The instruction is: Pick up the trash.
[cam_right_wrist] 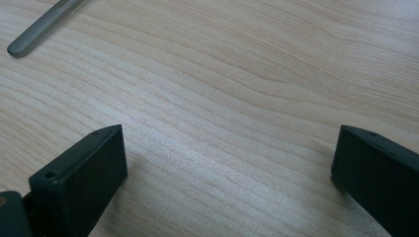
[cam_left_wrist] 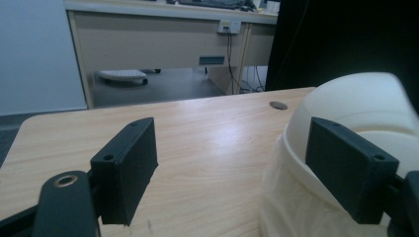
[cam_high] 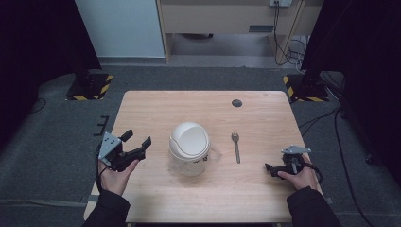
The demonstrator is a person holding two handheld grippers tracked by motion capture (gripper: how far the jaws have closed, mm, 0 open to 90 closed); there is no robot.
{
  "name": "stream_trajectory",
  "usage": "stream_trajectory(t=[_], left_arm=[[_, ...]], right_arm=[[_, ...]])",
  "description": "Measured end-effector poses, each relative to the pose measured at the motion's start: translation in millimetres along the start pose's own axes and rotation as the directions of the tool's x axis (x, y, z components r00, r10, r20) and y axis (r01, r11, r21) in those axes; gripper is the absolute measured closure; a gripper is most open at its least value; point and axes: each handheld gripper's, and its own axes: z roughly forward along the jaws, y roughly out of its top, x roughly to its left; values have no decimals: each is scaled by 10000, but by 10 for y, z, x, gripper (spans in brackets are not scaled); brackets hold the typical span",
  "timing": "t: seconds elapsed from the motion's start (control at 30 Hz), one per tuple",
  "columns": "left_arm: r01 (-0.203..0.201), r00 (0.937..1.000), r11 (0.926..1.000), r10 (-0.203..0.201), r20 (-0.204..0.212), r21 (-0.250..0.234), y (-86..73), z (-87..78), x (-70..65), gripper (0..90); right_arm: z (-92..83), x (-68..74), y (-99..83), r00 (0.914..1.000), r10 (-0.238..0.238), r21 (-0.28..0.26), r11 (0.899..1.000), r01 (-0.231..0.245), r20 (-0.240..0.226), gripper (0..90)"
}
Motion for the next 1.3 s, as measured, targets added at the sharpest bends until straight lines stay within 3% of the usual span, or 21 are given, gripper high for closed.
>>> stream_trajectory(t=[0.37, 0.77, 1.1, 1.3], left_arm=[[-386, 9971, 9987, 406, 651, -324, 139, 104, -301, 193], [-456, 9916, 9979, 507, 1189, -452, 234, 278, -608, 187], [-736, 9904, 9967, 690, 1200, 343, 143, 484, -819, 174], [-775, 9917, 9933, 680, 1087, 858, 43, 565, -856, 159]], right_arm=[[0, 0, 0, 10000, -3, 0, 10000, 3, 1, 9], [0, 0, 0, 10000, -3, 0, 10000, 3, -5, 9], [0, 0, 0, 10000, -7, 1, 10000, 7, 0, 9], [0, 0, 0, 10000, -8, 2, 10000, 8, 3, 9]])
